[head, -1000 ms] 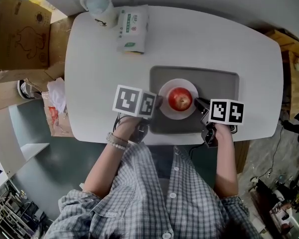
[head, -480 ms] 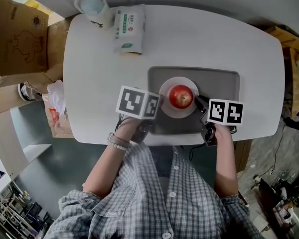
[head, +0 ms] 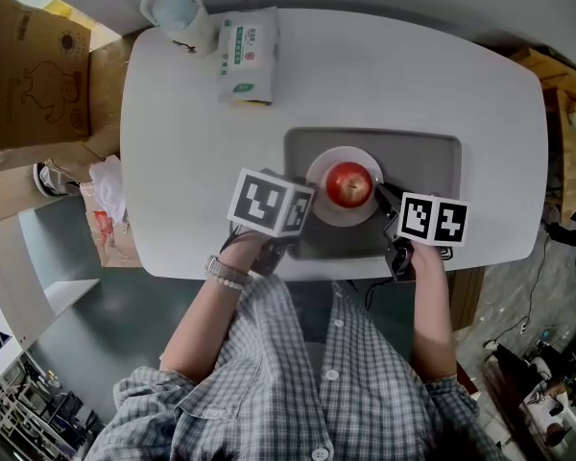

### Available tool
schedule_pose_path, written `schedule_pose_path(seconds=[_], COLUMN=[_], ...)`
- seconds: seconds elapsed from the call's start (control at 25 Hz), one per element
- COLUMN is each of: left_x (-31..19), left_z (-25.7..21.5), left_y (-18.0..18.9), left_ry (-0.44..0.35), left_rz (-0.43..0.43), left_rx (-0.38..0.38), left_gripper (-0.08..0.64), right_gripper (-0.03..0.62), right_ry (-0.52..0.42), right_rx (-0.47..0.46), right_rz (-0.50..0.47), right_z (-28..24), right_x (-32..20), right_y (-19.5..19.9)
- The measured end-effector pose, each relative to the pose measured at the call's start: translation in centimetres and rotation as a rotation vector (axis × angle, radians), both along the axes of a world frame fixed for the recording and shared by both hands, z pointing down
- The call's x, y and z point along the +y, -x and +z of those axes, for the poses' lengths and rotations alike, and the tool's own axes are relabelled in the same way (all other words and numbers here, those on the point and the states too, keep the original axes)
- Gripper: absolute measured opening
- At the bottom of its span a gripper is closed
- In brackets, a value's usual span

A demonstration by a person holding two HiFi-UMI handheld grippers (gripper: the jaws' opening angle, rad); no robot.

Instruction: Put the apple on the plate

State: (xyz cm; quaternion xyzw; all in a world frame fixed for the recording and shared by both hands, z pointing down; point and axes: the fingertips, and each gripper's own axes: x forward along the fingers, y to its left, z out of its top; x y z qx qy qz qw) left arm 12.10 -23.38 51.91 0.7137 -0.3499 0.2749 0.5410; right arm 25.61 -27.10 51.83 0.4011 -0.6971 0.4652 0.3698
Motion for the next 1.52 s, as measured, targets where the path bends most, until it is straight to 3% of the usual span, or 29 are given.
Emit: schedule_pose_path(seconds=[0.28,0.72,1.0,1.2,1.32,1.4,1.52], left_x=[0.5,1.3,1.0,1.2,1.4,1.4,1.4], left_z=[-0.3,-0.5,-1.3,-2.3,-2.8,-3.3,-4.7], left_y=[-0.7,-1.0,-0.5,0.2,1.0,1.6,2.2], left_ry=[-0.045,-0.075,-0.106,-0.142,-0.176,-0.205,-0.252], left_rz=[0.079,0.142,0.120,0.106,0.090,0.064,0.031], left_rx=[-0.009,0.014,0.019,0.016,0.008,0.011,0.054], left_gripper=[0.134,0.172,0.179,0.178,0.150,0.051,0.020], right_gripper=[0.049,0.051,0.051,0.049,0.046,0.041,0.035], right_ry=[-0.063,-0.144,-0.189,-0.266,-0.333,-0.368,-0.400], right_rx=[0.004,0.055,0.018,0.067,0.078,0.057,0.018], right_rz=[-0.005,-0.049,-0.019,0.050,0.062,0.078,0.094], right_z=[-0.2,-0.1,-1.0,-2.0,-3.0,-3.9,-5.1], right_x=[0.0,0.2,-0.1,-0.9,-1.0,-0.9,-0.6], right_y=[0.1,0.1,0.3,-1.0,-1.1,-0.9,-0.2])
